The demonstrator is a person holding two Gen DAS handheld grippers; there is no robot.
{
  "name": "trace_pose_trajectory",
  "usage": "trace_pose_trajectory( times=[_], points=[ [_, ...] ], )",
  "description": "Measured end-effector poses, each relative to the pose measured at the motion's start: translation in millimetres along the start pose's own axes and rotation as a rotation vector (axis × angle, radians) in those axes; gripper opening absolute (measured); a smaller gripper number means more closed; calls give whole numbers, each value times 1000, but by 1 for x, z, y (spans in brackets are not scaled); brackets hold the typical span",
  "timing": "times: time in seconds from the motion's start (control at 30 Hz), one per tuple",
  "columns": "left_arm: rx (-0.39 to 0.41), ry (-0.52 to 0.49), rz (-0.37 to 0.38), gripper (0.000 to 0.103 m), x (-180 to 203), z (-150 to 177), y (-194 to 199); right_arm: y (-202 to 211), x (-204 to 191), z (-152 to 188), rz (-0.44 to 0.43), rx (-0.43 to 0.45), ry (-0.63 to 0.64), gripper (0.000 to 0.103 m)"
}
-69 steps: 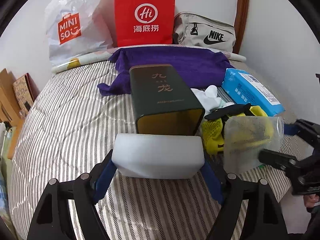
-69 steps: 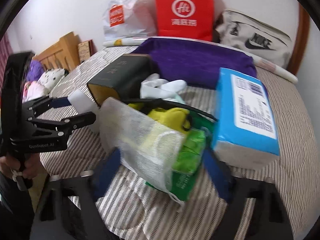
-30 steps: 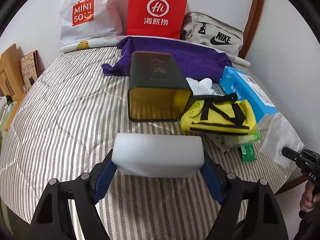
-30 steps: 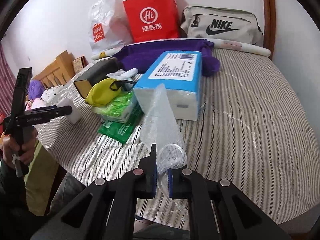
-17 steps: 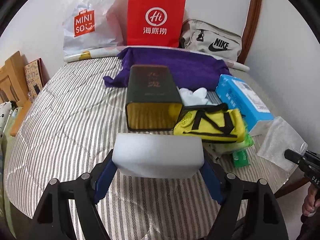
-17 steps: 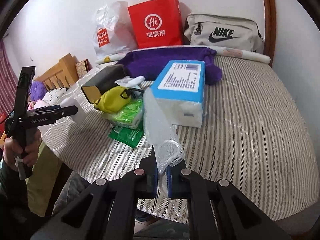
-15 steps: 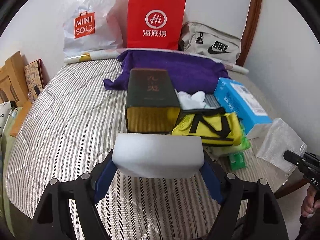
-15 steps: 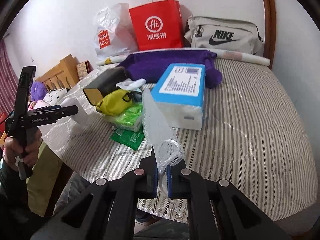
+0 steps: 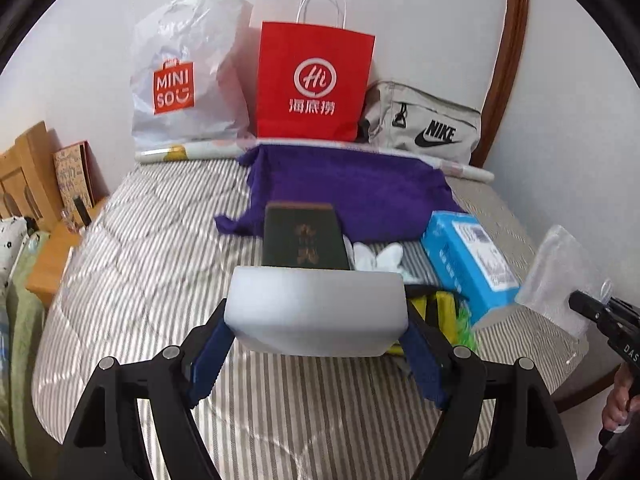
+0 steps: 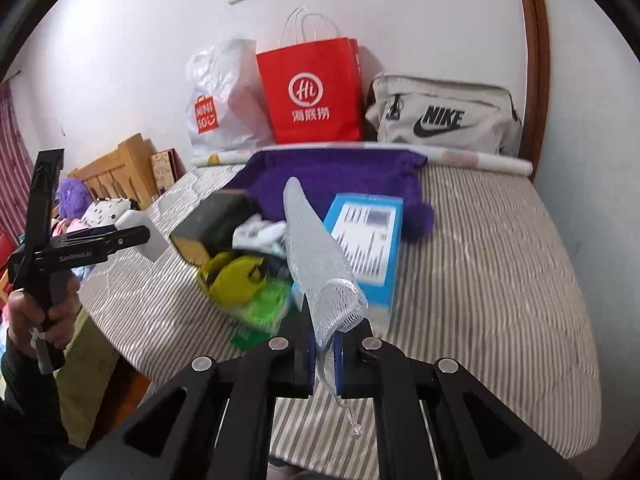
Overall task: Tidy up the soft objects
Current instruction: 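Carry the foam block and mesh bag toward the purple towel with both tools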
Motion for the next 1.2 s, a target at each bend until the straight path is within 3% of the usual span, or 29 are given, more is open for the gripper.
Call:
trace_pose_trajectory(
  times=[0.23,0.43,0.57,1.2],
  points=[
    [16,-3,0,78,-6,-45,-9,-23,3,-47,23,21,-1,7],
    [8,-24,-65,78,-14,-76,-28,-52,6,-81,20,24,-12,7],
    [-4,-9,-63,78,-20,-90,-44,-77,11,-101,32,10,-11,7],
    [-94,32,-20,78,-44,-146,-145,-189,44,-148,83,-107,-43,7]
  ],
)
Point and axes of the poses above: each gripper's, at about its wrist camera, not at the fingertips, and y roughly against the way its jaws point, x to its right, z to its underside, the point moved 8 cm from there along -y, roughly the way its jaws point, and after that the axes turned 7 degrees about -y, right-handed, at the moved point
